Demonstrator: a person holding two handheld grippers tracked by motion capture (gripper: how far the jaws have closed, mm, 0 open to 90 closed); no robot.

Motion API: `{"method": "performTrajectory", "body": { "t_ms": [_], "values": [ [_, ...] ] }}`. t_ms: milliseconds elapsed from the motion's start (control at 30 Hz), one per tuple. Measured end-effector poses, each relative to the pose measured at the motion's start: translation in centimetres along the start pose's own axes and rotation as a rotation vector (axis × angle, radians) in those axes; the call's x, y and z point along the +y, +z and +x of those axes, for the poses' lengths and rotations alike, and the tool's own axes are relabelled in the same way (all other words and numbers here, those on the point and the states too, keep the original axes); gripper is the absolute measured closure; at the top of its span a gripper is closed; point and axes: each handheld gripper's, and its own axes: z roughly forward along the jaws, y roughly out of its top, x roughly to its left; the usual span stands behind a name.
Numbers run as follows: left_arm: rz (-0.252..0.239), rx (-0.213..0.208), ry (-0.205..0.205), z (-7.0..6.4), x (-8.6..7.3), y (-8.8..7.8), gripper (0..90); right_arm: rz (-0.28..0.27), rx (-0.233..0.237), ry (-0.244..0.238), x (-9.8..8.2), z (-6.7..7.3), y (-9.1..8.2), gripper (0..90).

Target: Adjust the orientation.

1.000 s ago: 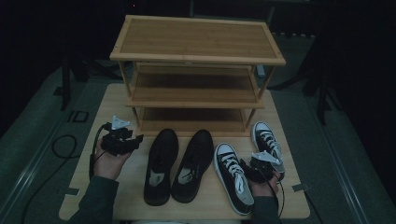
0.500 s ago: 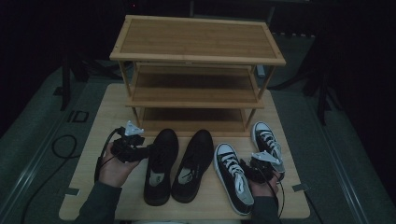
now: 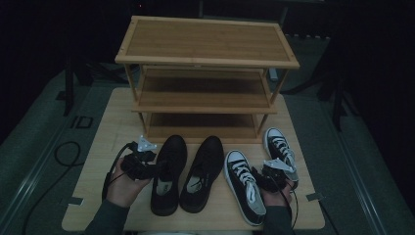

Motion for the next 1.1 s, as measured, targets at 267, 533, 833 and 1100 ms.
{"method": "performTrajectory", "body": {
  "t_ms": [267,533,833,1100],
  "values": [
    [0.043,0.01,0.022,-0.9,-0.6,0.5,53.4,0.0,0.0,0.0,0.0,0.0,0.0,49.1],
    [0.111,0.054,0.016,-1.0,-1.1,2.6,61.8,0.0,0.0,0.0,0.0,0.0,0.0,49.1],
    [0.14,0.093,0.007,-1.0,-1.2,4.2,72.1,0.0,0.0,0.0,0.0,0.0,0.0,49.1],
    [0.101,0.1,-0.043,-0.2,-1.2,4.0,87.3,0.0,0.0,0.002,0.0,0.0,0.0,49.1]
  ]
}}
